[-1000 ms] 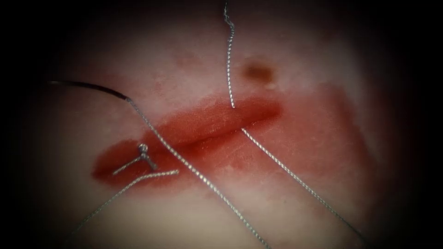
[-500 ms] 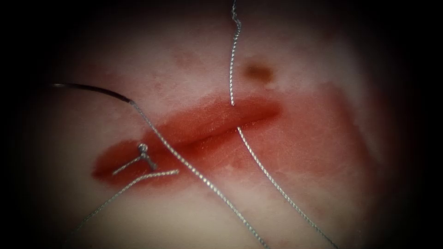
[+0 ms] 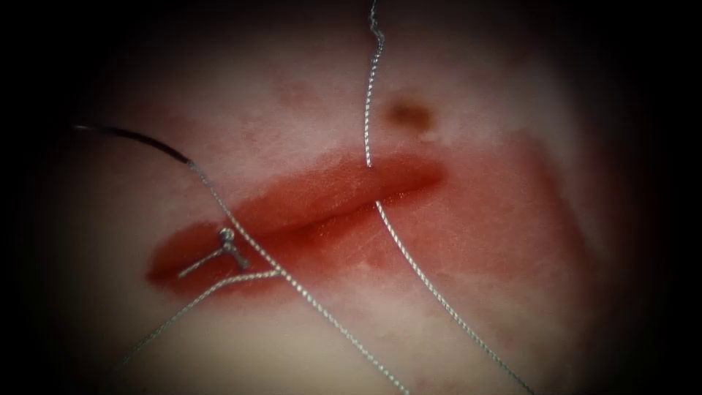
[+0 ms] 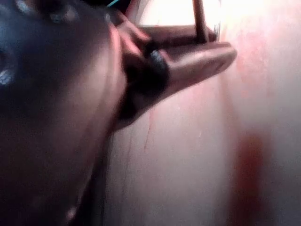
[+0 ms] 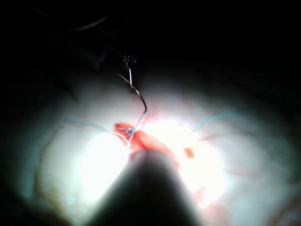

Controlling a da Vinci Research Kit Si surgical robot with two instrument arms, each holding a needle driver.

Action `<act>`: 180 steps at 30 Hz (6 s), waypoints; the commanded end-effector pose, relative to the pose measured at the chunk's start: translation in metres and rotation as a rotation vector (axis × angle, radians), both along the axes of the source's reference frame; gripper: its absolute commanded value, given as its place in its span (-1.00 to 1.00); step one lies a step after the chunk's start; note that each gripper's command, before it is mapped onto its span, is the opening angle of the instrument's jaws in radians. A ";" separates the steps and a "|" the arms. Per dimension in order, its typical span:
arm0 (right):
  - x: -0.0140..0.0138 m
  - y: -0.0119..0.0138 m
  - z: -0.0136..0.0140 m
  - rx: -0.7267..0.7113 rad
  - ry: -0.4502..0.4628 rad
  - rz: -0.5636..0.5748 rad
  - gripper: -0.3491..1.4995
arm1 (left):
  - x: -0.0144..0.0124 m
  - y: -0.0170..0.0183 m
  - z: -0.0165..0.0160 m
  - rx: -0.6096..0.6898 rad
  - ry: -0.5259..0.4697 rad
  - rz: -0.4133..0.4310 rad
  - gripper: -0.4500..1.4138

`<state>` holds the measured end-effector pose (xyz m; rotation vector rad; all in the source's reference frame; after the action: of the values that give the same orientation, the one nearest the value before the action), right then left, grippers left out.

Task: Wound Closure
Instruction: Mistakenly set down the needle, then use the left tool to pull the needle into frame.

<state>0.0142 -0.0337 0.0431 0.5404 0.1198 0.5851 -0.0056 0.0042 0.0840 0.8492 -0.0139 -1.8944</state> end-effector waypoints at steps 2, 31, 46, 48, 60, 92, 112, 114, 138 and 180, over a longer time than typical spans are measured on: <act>0.0031 0.0011 0.0000 -0.032 0.023 -0.011 0.67 | 0.0006 0.0022 -0.0001 -0.094 0.101 0.012 -1.00; 0.0077 0.0013 0.0009 -0.146 0.119 0.003 0.73 | -0.0006 0.0069 -0.0060 -0.502 0.131 0.463 0.98; 0.0075 0.0012 0.0012 -0.150 0.114 0.010 0.76 | -0.0130 0.0041 -0.0155 -0.879 -0.363 0.696 0.98; 0.0075 0.0012 0.0012 -0.152 0.113 0.008 0.76 | -0.0139 0.0031 -0.0161 -0.887 -0.450 0.732 0.98; 0.0074 0.0006 0.0018 -0.163 0.114 0.007 0.80 | -0.0159 -0.0043 -0.0149 -0.782 -0.918 0.986 0.87; 0.0079 -0.0001 0.0021 -0.171 0.110 0.014 0.89 | -0.0174 -0.0107 -0.0066 -0.797 -1.056 1.528 0.25; 0.0081 -0.0005 0.0021 -0.166 0.097 0.043 0.91 | -0.0182 -0.0124 -0.0042 -0.920 -1.129 1.630 -1.00; 0.0082 -0.0005 0.0021 -0.166 0.097 0.043 0.91 | -0.0180 -0.0123 -0.0042 -0.923 -1.131 1.632 -1.00; 0.0089 -0.0006 0.0022 -0.164 0.098 0.056 0.91 | -0.0089 0.0022 -0.0045 -0.951 0.067 1.161 -1.00; 0.0123 0.0023 0.0028 -0.443 0.111 0.050 0.69 | 0.0069 0.0067 -0.0030 -0.722 0.691 1.071 -1.00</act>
<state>0.0254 -0.0321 0.0463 0.1409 0.3534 0.5630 0.0020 0.0098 0.0813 -0.3143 0.1555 -0.9287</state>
